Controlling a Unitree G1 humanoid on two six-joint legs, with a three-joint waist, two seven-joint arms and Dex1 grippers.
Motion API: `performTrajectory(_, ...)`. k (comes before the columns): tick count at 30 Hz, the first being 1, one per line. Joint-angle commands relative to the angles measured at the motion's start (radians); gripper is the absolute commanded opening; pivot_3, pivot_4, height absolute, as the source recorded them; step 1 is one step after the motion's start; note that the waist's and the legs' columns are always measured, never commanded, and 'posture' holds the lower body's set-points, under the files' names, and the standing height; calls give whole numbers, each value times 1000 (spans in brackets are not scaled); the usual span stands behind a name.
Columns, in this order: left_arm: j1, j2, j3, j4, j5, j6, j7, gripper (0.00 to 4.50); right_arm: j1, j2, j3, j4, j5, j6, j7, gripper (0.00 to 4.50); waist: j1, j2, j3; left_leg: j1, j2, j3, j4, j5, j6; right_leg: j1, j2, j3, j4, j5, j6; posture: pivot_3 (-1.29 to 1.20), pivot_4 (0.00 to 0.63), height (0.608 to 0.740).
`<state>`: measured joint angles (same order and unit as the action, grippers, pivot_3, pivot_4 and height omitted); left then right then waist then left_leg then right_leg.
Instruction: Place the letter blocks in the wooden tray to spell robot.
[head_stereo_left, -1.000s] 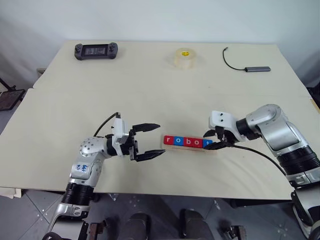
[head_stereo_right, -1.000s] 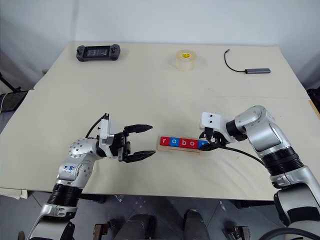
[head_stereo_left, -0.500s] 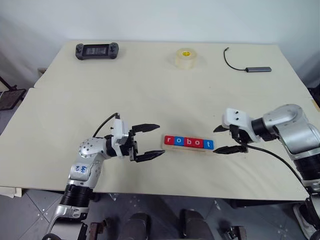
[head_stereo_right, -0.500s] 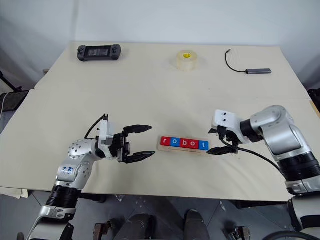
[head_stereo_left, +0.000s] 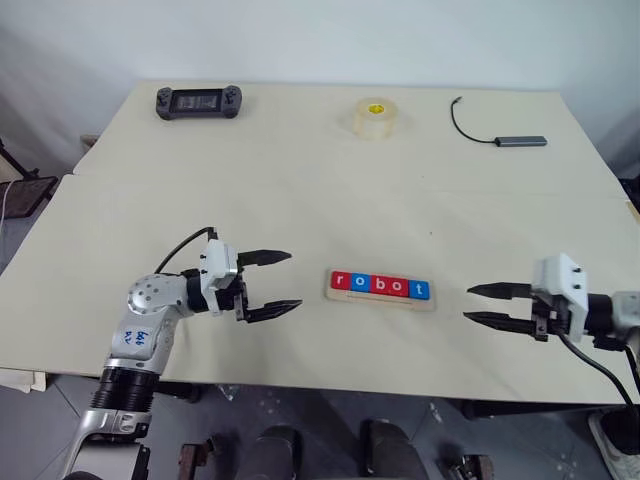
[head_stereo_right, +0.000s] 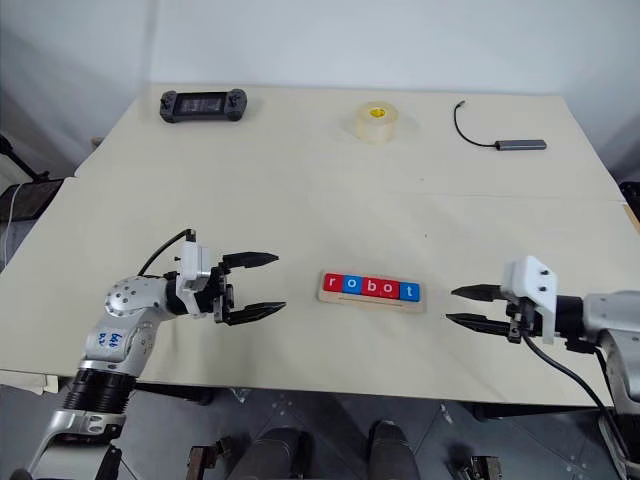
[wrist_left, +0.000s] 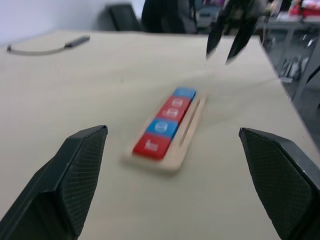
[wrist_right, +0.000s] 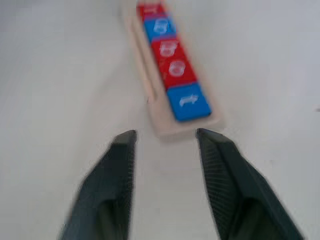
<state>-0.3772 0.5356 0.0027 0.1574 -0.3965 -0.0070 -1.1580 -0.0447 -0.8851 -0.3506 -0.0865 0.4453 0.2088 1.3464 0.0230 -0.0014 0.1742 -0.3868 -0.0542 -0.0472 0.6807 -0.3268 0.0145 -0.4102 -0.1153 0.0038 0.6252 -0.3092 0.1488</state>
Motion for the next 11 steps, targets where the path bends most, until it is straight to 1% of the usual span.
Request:
performTrajectory(1,-1,26,17,19,19,-15,-1,4500,61,4,-83,-79,95,4,19,3375,0,0,0,0,0,0,0,0,0,0,0,0,0,0,0,0,150,740)
performTrajectory(2,-4,32,19,30,26,-23,0,4500,63,15,-93,-82,96,-35,15,3713,0,0,0,0,0,0,0,0,0,0,0,0,0,0,0,0,150,740)
performTrajectory(4,-8,39,21,45,31,-39,-5,4500,71,7,-102,-90,117,-26,13,4386,-2,0,0,0,0,0,0,0,0,0,0,0,0,0,0,0,150,740)
performTrajectory(5,-11,41,22,50,32,-43,-6,4500,67,6,-103,-82,113,-43,10,4451,-2,0,0,0,0,0,0,0,0,0,0,1,0,0,0,0,150,740)
performTrajectory(11,-26,38,32,56,30,-49,15,4500,72,5,-92,-59,104,-54,-12,4451,0,0,0,0,0,0,0,0,0,0,0,0,0,0,0,0,150,740)
